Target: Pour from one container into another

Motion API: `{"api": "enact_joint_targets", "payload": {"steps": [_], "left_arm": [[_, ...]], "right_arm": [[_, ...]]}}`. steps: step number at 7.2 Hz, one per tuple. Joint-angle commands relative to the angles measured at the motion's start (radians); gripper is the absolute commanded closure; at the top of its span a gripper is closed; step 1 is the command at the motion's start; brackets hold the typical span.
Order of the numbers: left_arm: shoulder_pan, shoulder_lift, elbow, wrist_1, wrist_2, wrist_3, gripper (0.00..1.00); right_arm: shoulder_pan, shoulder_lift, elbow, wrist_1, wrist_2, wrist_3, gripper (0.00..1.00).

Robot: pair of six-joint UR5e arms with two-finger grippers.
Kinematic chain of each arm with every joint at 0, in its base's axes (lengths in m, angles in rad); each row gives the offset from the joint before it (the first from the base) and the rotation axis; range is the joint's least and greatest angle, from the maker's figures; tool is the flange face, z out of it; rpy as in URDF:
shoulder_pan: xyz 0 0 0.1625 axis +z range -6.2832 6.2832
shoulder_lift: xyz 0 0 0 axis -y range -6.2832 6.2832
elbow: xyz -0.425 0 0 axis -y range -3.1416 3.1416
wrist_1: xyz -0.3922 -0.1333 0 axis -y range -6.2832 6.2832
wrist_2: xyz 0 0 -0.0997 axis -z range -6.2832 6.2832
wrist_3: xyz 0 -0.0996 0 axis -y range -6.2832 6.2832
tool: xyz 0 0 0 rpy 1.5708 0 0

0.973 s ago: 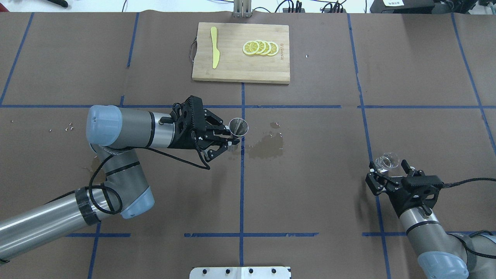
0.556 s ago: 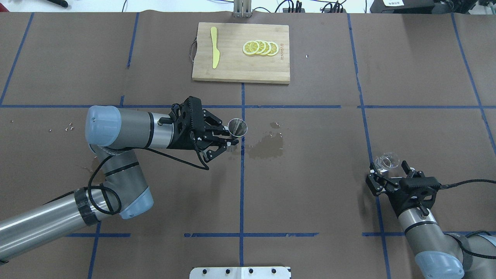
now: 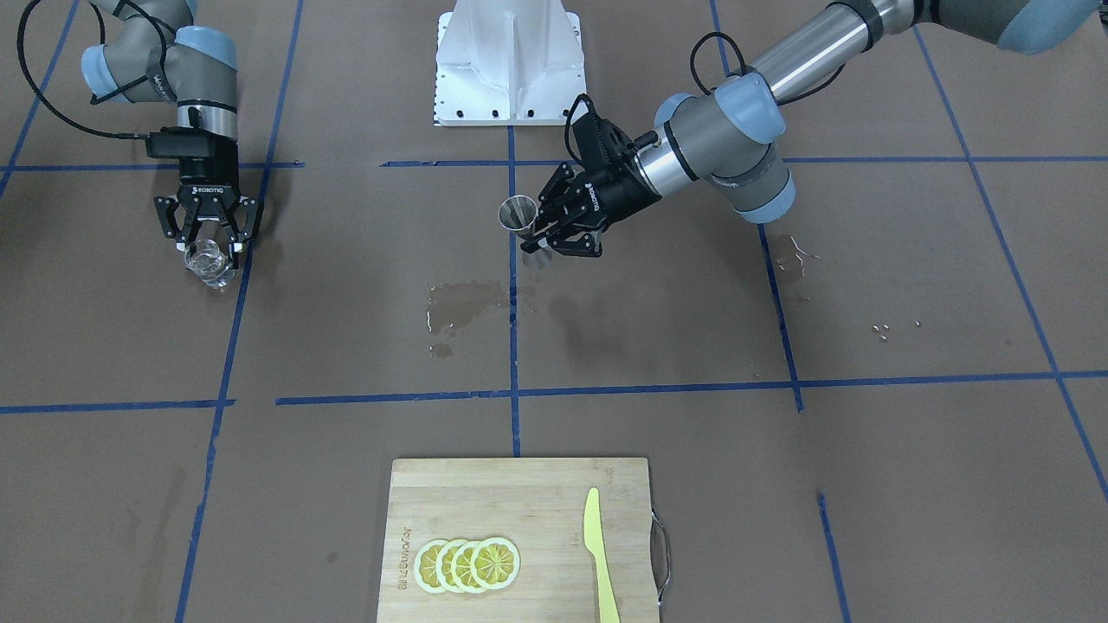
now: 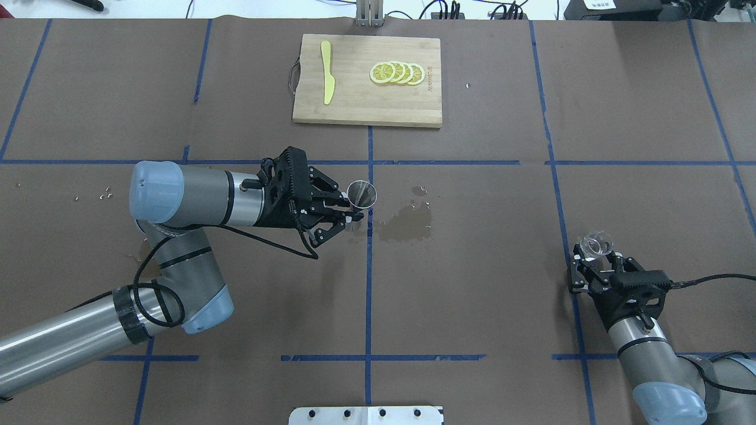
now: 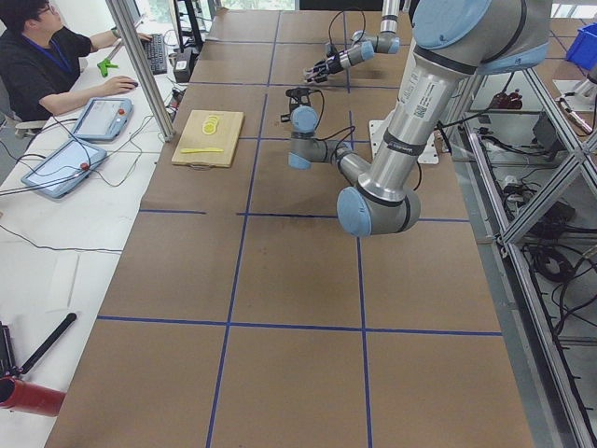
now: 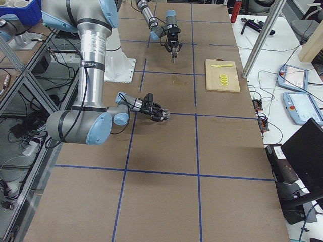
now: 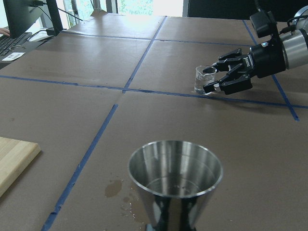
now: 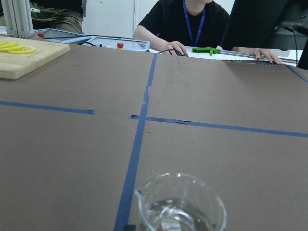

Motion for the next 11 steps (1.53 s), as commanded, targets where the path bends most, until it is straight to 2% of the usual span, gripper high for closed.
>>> {"api": "enact_joint_targets", "payload": {"steps": [1, 2, 3, 4, 6, 7, 8, 9, 11], "left_arm": [[0.000, 0.000, -0.001, 0.000, 0.001, 0.000, 1.00], [0.000, 0.000, -0.001, 0.000, 0.000, 0.000, 1.00], [0.000, 0.000, -0.001, 0.000, 0.000, 0.000, 1.00], [0.000, 0.000, -0.001, 0.000, 0.000, 0.000, 1.00], [0.000, 0.000, -0.001, -0.002, 0.000, 0.000, 1.00], [0.000, 0.002, -0.001, -0.002, 0.000, 0.002, 1.00], [0.000, 0.002, -0.001, -0.002, 0.000, 0.002, 1.00], [0.000, 0.002, -0.001, -0.002, 0.000, 0.003, 1.00], [0.000, 0.002, -0.001, 0.000, 0.000, 0.005, 1.00]], "right_arm": [[0.002, 0.000, 0.011, 0.001, 0.001, 0.000, 0.84], [0.002, 0.000, 0.015, 0.002, 0.003, 0.000, 0.88], [0.003, 0.000, 0.036, 0.002, 0.003, -0.002, 0.88], [0.005, -0.003, 0.050, 0.002, 0.003, -0.018, 1.00], [0.006, -0.006, 0.073, 0.001, 0.012, -0.116, 1.00], [0.006, -0.002, 0.093, 0.002, 0.012, -0.281, 1.00], [0.008, -0.002, 0.138, 0.001, 0.023, -0.352, 1.00], [0.018, 0.002, 0.169, 0.001, 0.053, -0.403, 1.00], [0.096, 0.012, 0.220, 0.002, 0.217, -0.493, 1.00]]}}
